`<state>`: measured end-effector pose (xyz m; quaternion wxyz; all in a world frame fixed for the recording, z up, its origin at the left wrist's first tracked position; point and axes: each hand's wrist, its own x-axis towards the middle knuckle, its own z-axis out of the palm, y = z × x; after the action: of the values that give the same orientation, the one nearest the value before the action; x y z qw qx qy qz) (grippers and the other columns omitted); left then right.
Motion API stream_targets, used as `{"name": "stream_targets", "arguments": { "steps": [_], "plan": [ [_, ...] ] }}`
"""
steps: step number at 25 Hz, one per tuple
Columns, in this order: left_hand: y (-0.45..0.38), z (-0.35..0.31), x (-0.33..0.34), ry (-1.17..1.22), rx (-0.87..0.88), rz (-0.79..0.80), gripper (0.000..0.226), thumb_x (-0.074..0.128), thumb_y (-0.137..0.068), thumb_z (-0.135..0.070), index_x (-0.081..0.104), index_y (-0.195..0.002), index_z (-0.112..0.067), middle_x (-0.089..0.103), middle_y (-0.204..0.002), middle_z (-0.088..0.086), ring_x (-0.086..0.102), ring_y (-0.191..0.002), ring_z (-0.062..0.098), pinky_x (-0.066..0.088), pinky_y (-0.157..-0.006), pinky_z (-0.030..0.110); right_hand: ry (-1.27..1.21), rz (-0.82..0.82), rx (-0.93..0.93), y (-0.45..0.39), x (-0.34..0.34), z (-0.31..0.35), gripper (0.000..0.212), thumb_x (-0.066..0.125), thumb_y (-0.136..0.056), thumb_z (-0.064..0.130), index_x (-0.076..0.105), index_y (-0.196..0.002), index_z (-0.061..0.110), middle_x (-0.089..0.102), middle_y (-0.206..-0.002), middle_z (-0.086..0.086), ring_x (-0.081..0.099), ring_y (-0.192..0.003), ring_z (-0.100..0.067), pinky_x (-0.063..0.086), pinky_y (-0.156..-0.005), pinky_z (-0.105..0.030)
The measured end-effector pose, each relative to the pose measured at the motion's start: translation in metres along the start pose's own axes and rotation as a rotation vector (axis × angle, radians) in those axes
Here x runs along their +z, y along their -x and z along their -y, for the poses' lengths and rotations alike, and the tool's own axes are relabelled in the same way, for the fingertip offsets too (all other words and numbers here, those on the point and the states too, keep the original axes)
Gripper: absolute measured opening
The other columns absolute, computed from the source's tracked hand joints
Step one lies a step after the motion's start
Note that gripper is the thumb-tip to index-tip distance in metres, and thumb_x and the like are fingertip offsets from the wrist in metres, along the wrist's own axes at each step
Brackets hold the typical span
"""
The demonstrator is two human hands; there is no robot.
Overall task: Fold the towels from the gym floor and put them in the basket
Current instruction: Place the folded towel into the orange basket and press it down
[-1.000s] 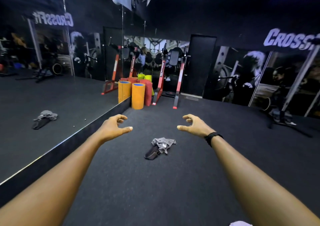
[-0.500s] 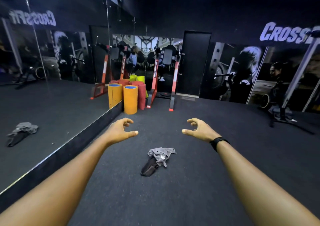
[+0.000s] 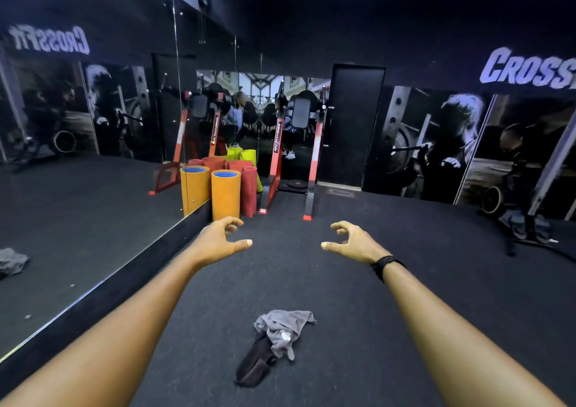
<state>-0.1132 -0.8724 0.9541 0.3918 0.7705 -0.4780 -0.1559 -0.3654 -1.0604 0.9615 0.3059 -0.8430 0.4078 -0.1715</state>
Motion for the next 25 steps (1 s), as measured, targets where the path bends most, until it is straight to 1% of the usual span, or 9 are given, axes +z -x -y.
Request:
{"name": "stream_targets", "arguments": {
  "steps": [7,12,15,19,22,25],
  "plan": [
    [-0.183,0.045,0.017,0.018,0.035,0.015,0.056,0.075,-0.079,-0.037,0.053,-0.128,-0.02,0.054,-0.129,0.004,0.052,-0.118,0.018,0.043,-0.094,0.03,0.034,-0.018,0.01,-0.176,0.007,-0.025,0.068,0.073,-0.077,0.047,0.046,-0.135,0.023,0.047,-0.141,-0.005,0.052,-0.123,-0.022,0.044,-0.101,-0.037],
    [-0.338,0.065,0.02,0.044,0.052,0.047,0.052,0.076,-0.079,-0.035,0.055,-0.124,-0.019,0.056,-0.123,0.004,0.054,-0.111,0.018,0.044,-0.093,0.03,0.04,-0.047,0.067,-0.309,0.005,-0.031,0.069,0.073,-0.077,0.048,0.047,-0.135,0.023,0.048,-0.14,-0.005,0.053,-0.121,-0.021,0.044,-0.098,-0.034],
    [-0.405,0.076,0.036,0.077,0.034,0.091,0.053,0.076,-0.078,-0.036,0.056,-0.124,-0.021,0.056,-0.12,0.0,0.054,-0.113,0.017,0.044,-0.093,0.03,0.038,-0.037,0.092,-0.368,0.012,-0.042,0.067,0.073,-0.078,0.046,0.047,-0.135,0.021,0.049,-0.14,-0.006,0.052,-0.123,-0.02,0.042,-0.099,-0.031],
    [-0.48,0.112,0.075,0.049,0.017,0.157,0.053,0.076,-0.077,-0.04,0.057,-0.124,-0.022,0.058,-0.123,0.001,0.055,-0.114,0.017,0.045,-0.099,0.034,0.064,0.014,0.127,-0.454,0.04,-0.074,0.065,0.072,-0.08,0.043,0.048,-0.135,0.018,0.049,-0.139,-0.007,0.051,-0.124,-0.02,0.038,-0.093,-0.024],
    [-0.523,0.15,0.106,0.037,-0.047,0.184,0.053,0.077,-0.077,-0.039,0.058,-0.123,-0.02,0.059,-0.121,0.003,0.057,-0.112,0.018,0.045,-0.099,0.033,0.054,0.061,0.143,-0.514,0.073,-0.107,0.064,0.074,-0.079,0.04,0.049,-0.134,0.017,0.051,-0.138,-0.008,0.053,-0.122,-0.021,0.04,-0.094,-0.027],
    [-0.572,0.204,0.151,0.022,-0.16,0.213,0.053,0.078,-0.075,-0.038,0.059,-0.121,-0.018,0.06,-0.119,0.005,0.058,-0.111,0.02,0.046,-0.1,0.035,0.02,0.154,0.18,-0.58,0.12,-0.156,0.064,0.074,-0.08,0.039,0.049,-0.134,0.016,0.05,-0.139,-0.008,0.052,-0.124,-0.022,0.041,-0.097,-0.032]
  ]
}}
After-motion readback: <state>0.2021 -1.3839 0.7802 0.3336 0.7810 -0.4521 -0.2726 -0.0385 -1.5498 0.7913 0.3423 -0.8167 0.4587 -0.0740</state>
